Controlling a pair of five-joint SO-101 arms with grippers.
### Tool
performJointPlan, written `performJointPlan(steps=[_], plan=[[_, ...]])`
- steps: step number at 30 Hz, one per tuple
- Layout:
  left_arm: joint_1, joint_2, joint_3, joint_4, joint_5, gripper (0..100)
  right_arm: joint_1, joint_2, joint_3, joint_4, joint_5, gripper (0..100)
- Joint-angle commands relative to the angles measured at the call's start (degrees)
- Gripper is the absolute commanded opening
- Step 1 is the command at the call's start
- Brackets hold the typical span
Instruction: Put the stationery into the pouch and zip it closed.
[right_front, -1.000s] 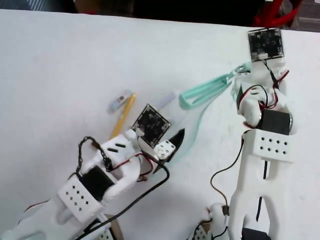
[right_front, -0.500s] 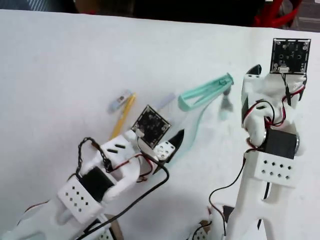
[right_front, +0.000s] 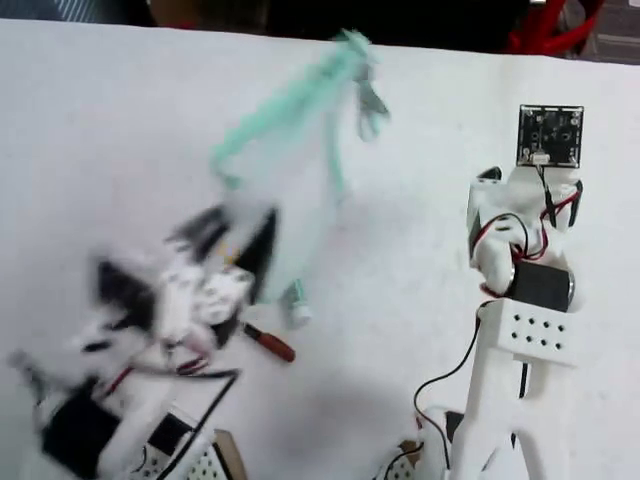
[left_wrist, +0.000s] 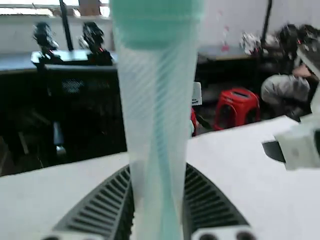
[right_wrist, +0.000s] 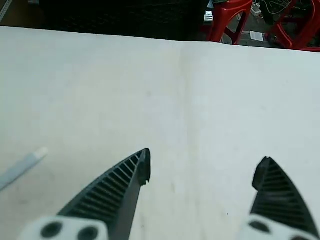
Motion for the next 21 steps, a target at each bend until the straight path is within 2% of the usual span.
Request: performJointPlan(steps=[1,13,18,21], plan=[[-5.7,-3.6,-4.5,0.1,-0.6,6,-0.5,-1.5,-0.4,-1.1,0.6,31.9],[-6.8,-3.8,-7.0,1.6,-0.8,6,-0.6,-1.5,-0.4,-0.7,0.6,31.9],[-6.9,-3.9,-7.1,2.3,-8.6,6,-0.5,-1.0,-0.3,-0.7,0.6,31.9],[-10.1,-3.9,-7.3,3.5,-10.5,6,-0.7,-1.0,-0.3,-0.7,0.6,31.9]])
